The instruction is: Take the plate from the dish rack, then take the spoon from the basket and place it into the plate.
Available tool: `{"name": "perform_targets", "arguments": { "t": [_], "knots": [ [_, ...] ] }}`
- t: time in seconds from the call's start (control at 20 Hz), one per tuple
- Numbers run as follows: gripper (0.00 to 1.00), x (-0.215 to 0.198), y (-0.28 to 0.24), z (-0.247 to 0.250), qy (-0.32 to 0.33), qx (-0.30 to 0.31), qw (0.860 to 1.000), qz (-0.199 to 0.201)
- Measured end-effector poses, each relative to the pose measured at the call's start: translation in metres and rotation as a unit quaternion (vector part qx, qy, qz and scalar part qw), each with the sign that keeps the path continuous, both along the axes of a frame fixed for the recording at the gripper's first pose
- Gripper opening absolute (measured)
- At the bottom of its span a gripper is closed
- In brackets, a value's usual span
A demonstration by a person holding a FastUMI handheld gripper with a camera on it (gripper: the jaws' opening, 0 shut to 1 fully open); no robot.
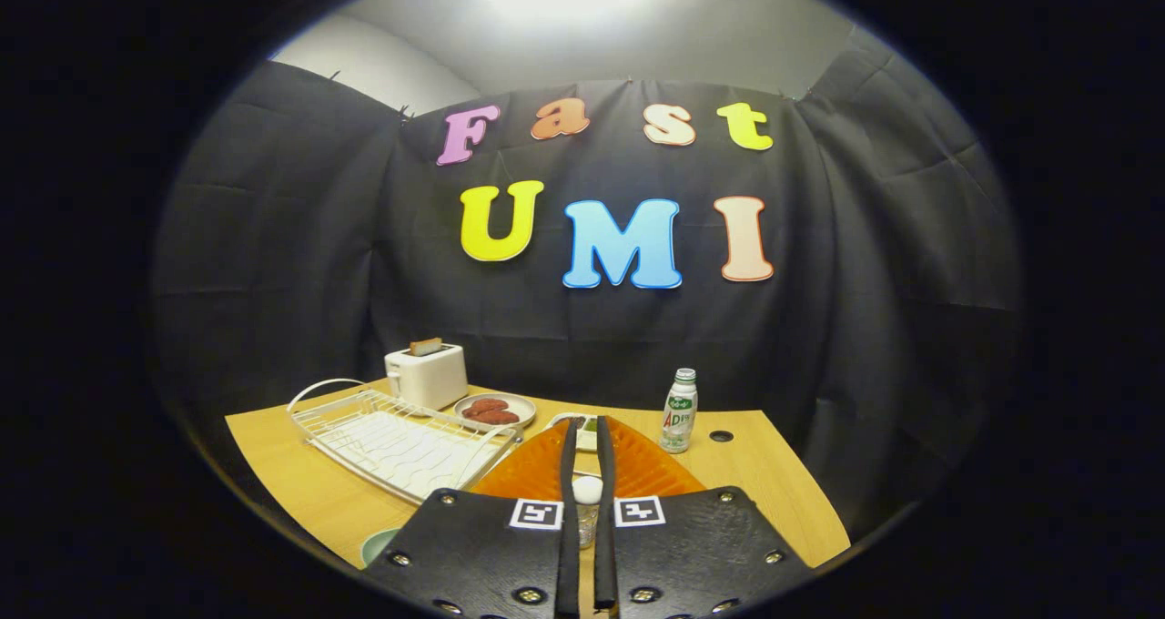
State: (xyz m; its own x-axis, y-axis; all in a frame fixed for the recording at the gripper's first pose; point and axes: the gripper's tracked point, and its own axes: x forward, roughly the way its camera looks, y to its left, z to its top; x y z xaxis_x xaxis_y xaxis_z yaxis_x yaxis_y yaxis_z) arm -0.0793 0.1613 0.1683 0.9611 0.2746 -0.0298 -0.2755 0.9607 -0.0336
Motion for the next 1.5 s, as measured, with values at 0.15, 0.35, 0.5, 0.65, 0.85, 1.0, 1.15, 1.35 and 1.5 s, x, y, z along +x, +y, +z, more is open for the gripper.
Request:
{"name": "perform_targets", "arguments": {
  "t": [0.15, 0.35, 0.5, 0.65, 0.85, 1.0, 1.15, 1.35, 1.5],
  "knots": [
    [0.06, -0.030, 0.010, -0.020, 0.028, -0.013, 0.999, 0.042],
    [0.06, -0.038, 0.034, -0.041, 0.048, -0.019, 0.995, 0.084],
    [0.06, -0.035, 0.059, -0.052, 0.062, -0.023, 0.991, 0.118],
    [0.06, -0.035, 0.092, -0.063, 0.078, -0.036, 0.984, 0.156],
    [0.06, -0.038, 0.136, -0.072, 0.085, -0.067, 0.974, 0.200],
    [0.06, -0.037, 0.159, -0.077, 0.081, -0.099, 0.968, 0.215],
    [0.06, -0.034, 0.172, -0.086, 0.092, -0.113, 0.965, 0.217],
    [0.06, -0.031, 0.181, -0.101, 0.112, -0.117, 0.963, 0.214],
    [0.06, -0.032, 0.182, -0.104, 0.120, -0.112, 0.965, 0.205]
  ]
}}
